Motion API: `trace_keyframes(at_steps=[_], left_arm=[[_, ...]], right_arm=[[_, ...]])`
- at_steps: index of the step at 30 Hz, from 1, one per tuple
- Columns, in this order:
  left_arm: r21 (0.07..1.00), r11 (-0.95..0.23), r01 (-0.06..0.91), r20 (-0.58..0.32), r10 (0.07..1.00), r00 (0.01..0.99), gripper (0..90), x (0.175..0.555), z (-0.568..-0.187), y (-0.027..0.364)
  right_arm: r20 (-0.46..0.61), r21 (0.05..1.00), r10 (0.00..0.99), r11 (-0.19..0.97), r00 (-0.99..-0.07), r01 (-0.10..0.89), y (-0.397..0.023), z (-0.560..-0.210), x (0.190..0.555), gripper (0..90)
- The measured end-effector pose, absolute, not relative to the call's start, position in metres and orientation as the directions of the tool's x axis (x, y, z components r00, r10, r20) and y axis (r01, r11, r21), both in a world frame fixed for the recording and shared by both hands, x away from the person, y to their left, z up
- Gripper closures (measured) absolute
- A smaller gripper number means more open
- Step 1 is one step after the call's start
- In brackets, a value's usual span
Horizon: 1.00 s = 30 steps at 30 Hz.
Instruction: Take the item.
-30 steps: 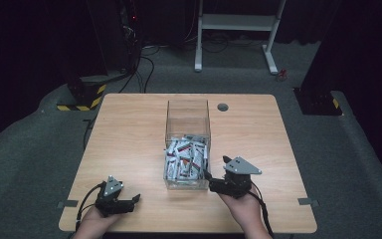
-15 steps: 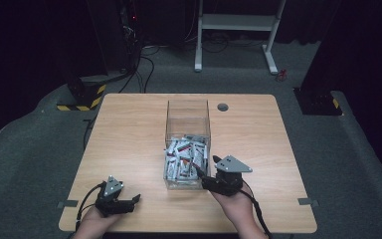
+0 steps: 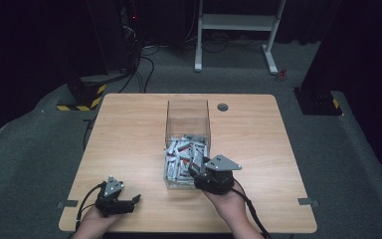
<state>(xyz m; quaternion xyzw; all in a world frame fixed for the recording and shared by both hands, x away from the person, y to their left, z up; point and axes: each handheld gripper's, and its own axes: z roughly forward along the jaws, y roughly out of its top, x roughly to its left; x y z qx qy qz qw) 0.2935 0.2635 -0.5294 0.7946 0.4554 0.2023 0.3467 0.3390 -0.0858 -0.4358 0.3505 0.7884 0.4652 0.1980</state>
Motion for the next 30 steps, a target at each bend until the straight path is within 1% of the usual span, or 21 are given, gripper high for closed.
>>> trace_keyframes(at_steps=[10, 13, 24, 30], left_arm=[[0.736, -0.344, 0.583, 0.003, 0.863, 0.505, 14.6, 0.293, -0.530, 0.263], [0.736, -0.344, 0.583, 0.003, 0.863, 0.506, 14.6, 0.293, -0.530, 0.263], [0.736, -0.342, 0.585, -0.002, 0.862, 0.507, 14.6, 0.293, -0.530, 0.263], [0.736, -0.344, 0.583, -0.001, 0.861, 0.509, 14.6, 0.293, -0.530, 0.263]], right_arm=[[-0.024, 0.854, 0.755, 0.356, -0.655, 0.380, -0.078, -0.441, 0.343, 45.4], [-0.032, 0.847, 0.757, 0.367, -0.653, 0.384, -0.076, -0.443, 0.344, 45.6], [-0.058, 0.830, 0.760, 0.396, -0.647, 0.392, -0.071, -0.446, 0.347, 39.3], [-0.077, 0.826, 0.763, 0.410, -0.642, 0.388, -0.070, -0.448, 0.347, 43.1]])
